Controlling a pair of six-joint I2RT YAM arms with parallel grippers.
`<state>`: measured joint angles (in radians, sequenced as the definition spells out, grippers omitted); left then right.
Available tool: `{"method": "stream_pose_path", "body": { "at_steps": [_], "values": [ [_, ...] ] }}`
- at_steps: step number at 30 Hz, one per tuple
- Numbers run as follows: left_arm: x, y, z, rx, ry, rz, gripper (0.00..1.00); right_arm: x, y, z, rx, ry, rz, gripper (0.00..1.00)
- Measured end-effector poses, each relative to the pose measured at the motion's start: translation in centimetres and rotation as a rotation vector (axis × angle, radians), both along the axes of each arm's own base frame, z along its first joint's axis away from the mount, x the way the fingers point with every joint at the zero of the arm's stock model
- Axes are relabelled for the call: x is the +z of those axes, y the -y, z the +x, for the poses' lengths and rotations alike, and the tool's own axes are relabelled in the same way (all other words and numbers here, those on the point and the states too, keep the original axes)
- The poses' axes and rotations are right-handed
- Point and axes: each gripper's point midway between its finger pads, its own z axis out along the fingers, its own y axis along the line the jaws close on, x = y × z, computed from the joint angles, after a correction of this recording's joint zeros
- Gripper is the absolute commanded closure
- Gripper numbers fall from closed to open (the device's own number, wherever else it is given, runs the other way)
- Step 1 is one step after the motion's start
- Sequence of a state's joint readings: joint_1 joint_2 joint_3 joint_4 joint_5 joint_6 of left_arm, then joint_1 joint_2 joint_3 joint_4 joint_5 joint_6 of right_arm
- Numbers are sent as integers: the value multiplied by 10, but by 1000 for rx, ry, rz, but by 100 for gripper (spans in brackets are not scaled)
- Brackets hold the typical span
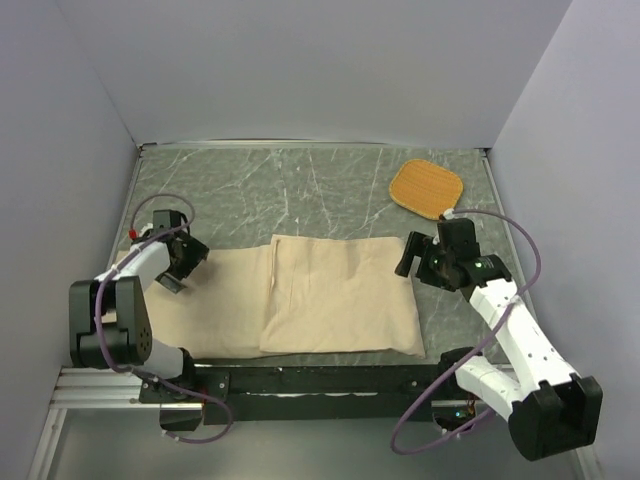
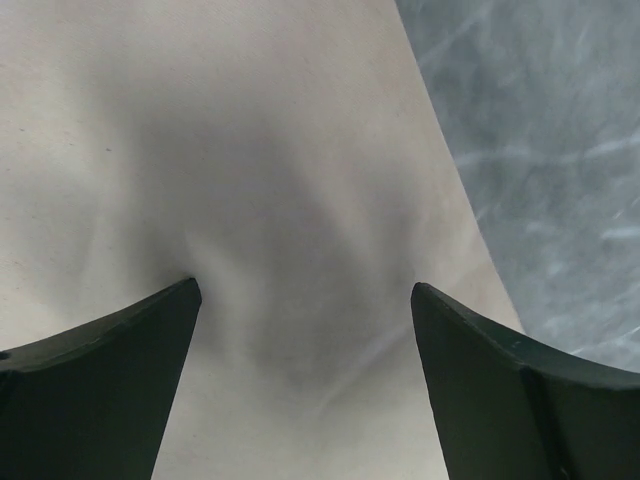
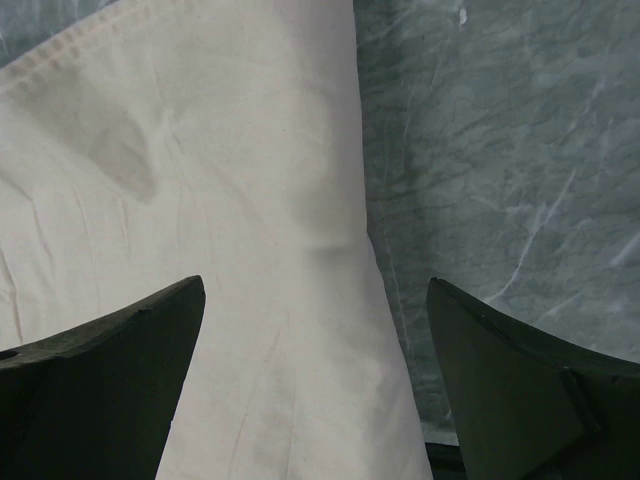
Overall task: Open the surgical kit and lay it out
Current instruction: Open the surgical kit at the center of the board.
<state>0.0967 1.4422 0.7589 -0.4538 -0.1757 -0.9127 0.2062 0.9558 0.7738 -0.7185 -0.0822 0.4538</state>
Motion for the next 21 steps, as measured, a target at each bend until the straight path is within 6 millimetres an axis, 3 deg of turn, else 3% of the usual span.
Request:
{"method": "stream_pose_path", "body": {
  "at_steps": [6, 11, 21],
  "values": [
    [-1, -28, 19, 94, -4, -38, 18, -27, -12, 1, 38, -91, 31, 0],
    [-3, -46, 29, 142, -14, -57, 23, -57, -25, -11, 74, -186, 32, 0],
    [-2, -95, 29, 272, 1, -65, 25, -60, -71, -4, 196, -177, 40, 0]
  ]
}}
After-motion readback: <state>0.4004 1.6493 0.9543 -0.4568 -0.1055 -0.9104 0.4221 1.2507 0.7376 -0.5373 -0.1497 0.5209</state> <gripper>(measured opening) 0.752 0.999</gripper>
